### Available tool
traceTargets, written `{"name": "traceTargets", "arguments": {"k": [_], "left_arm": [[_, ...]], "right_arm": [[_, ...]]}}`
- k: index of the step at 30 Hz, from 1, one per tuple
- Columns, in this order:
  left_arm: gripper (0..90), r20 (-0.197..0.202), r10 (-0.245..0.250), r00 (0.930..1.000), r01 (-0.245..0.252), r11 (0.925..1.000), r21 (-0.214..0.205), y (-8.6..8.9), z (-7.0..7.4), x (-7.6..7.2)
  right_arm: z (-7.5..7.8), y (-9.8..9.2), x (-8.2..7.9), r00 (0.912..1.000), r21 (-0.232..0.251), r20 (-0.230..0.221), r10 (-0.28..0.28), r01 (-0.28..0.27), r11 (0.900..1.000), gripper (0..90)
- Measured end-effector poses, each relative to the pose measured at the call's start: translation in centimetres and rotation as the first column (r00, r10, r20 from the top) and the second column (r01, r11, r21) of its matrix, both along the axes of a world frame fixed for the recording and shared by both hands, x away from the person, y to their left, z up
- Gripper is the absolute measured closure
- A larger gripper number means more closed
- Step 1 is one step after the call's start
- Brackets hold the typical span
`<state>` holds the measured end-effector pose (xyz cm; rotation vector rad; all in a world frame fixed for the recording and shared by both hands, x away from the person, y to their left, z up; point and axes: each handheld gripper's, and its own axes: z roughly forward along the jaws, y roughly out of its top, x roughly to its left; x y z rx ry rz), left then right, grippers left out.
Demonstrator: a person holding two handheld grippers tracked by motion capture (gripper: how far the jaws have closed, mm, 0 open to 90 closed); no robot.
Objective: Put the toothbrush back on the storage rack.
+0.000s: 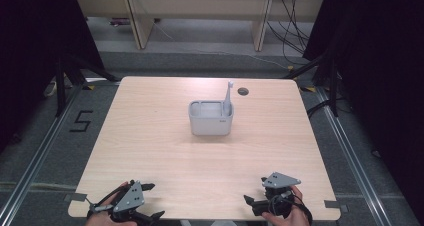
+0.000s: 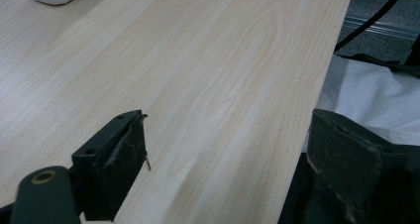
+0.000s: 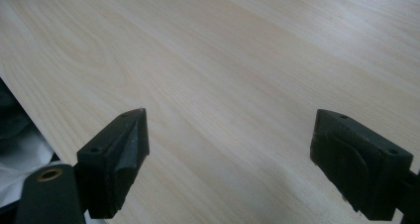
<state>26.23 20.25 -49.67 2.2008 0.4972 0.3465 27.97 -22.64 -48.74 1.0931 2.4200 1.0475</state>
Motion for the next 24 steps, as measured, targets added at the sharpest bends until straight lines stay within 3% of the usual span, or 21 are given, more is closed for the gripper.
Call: {"name": "traceTargets", "arguments": {"k": [6,7,9,11,17,19,20,24], "left_arm": [[14.7,0.003,-0.001,1.0,0.001,1.0,-0.003,-0.01,-0.05,0.01],[14.7,0.001,0.0,1.0,0.0,1.0,-0.002,0.0,-0.04,0.01],[14.7,-0.001,-0.016,0.9999,0.016,0.9994,0.03,0.17,0.09,0.14],[14.7,0.008,-0.007,0.9999,0.007,0.9999,0.013,0.1,-0.03,0.08],[14.7,0.007,-0.005,1.0,0.005,0.9999,0.014,0.13,-0.01,0.08],[14.7,0.007,-0.006,1.0,0.006,0.9999,0.014,0.13,-0.01,0.09],[14.7,0.001,-0.011,0.9999,0.011,0.9997,0.022,0.15,0.04,0.11],[14.7,-0.008,-0.008,0.9999,0.008,1.0,0.006,0.04,-0.04,0.03]], "right_arm": [[-0.11,-0.09,-0.22,0.9998,-0.01,0.012,0.017,-0.016,0.9998,15.9],[-0.01,-0.04,-0.42,0.9999,-0.01,-0.016,-0.002,0.002,1.0,15.9],[-0.04,-0.04,-0.48,0.9999,-0.018,-0.01,0.008,-0.008,0.9998,15.9],[-0.18,-0.03,-0.38,0.9994,-0.014,-0.004,0.035,-0.035,0.9993,16.0],[-0.16,-0.07,-0.46,0.9993,-0.015,0.006,0.036,-0.036,0.9992,15.9],[-0.15,-0.04,-0.62,0.9995,-0.012,-0.024,0.02,-0.02,0.9997,15.9],[-0.22,-0.1,-0.47,0.9994,-0.015,-0.004,0.036,-0.036,0.9992,15.9],[-0.24,-0.15,-0.51,0.9996,-0.014,-0.019,0.022,-0.022,0.9997,16.0]]}}
